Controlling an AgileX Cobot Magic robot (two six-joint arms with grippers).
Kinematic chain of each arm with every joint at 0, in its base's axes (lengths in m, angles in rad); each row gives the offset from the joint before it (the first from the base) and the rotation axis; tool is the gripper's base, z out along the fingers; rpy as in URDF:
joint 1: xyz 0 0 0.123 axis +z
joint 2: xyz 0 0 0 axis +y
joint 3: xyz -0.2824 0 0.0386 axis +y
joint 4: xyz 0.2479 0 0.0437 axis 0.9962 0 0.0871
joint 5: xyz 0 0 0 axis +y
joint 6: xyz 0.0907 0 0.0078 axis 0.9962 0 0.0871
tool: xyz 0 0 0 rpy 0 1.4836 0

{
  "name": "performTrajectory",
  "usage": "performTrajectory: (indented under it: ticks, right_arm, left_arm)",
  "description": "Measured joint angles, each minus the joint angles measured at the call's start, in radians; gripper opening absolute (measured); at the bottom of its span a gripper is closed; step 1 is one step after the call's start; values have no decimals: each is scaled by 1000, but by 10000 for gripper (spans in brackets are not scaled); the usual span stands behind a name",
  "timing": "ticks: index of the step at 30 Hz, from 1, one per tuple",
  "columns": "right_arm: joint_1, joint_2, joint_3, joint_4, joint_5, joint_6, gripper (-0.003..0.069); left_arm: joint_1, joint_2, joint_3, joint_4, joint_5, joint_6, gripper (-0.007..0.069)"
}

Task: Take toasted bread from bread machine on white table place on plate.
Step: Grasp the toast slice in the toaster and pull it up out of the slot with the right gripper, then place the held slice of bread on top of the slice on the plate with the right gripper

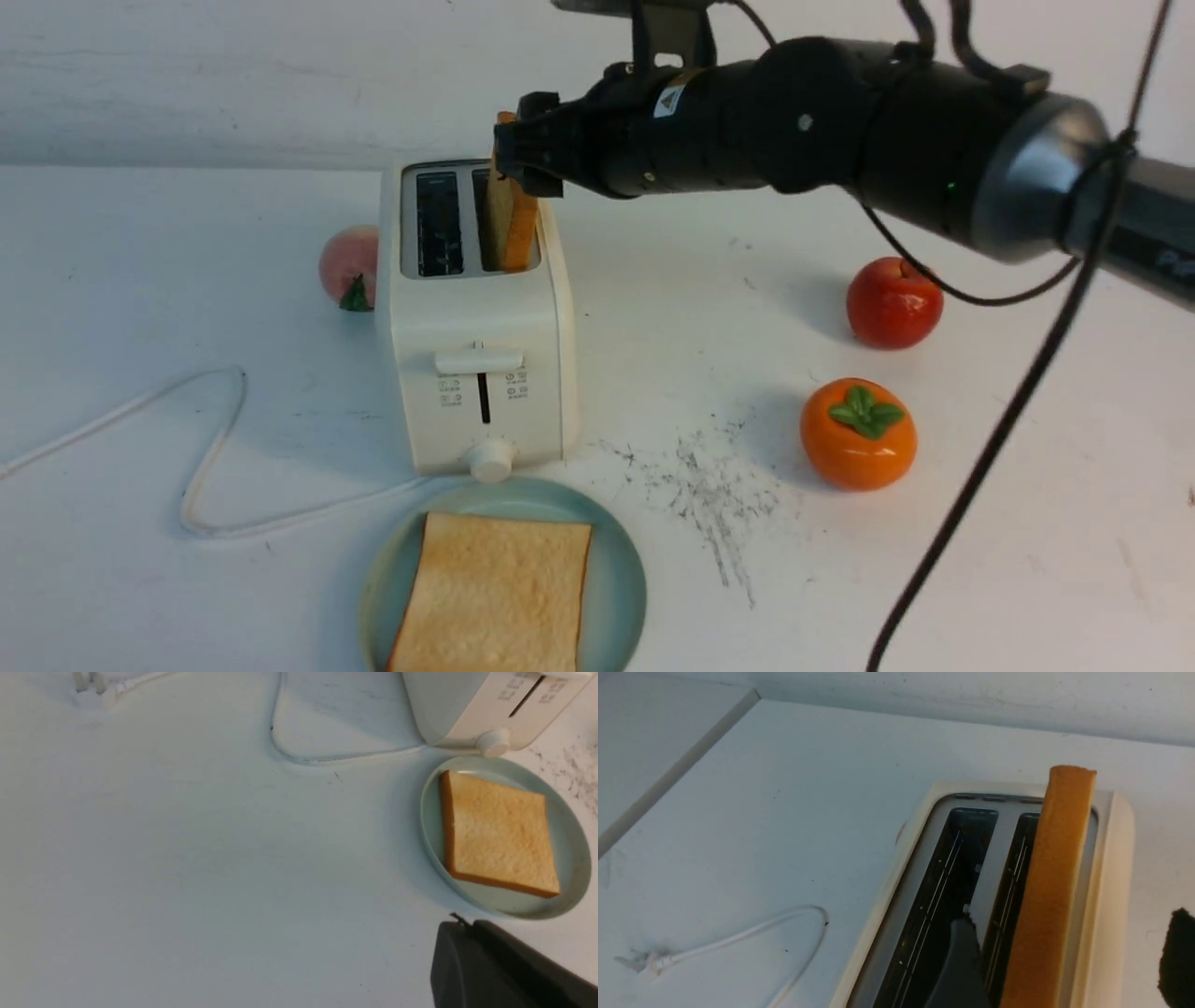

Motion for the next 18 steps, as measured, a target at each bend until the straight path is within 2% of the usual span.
performTrajectory:
  ticks: [2,5,6,7,8,10,11,14,18]
  right_arm:
    - [1,29,-12,26,0,0,523]
    - [3,59,-15,44,6,0,446]
    - [3,62,-15,45,19,0,389]
    - [3,62,-15,45,24,0,362]
    - [5,56,-16,48,41,0,226]
    - [8,33,-18,48,73,0,101]
    - [8,11,-18,47,88,-1,74]
    - [8,-55,-18,37,120,-10,86]
    - [8,-259,-22,21,269,-76,90]
  left_arm:
    - [0,0,0,8,5,4,-14]
    - [0,0,0,30,6,4,-14]
    - [0,0,0,40,6,4,-14]
    - [0,0,0,43,6,4,-14]
    - [0,0,0,55,6,4,-14]
    - [0,0,0,67,5,4,-14]
    - [0,0,0,78,5,4,-14]
    - [0,0,0,103,5,4,-14]
    - [0,0,0,154,-3,4,-14]
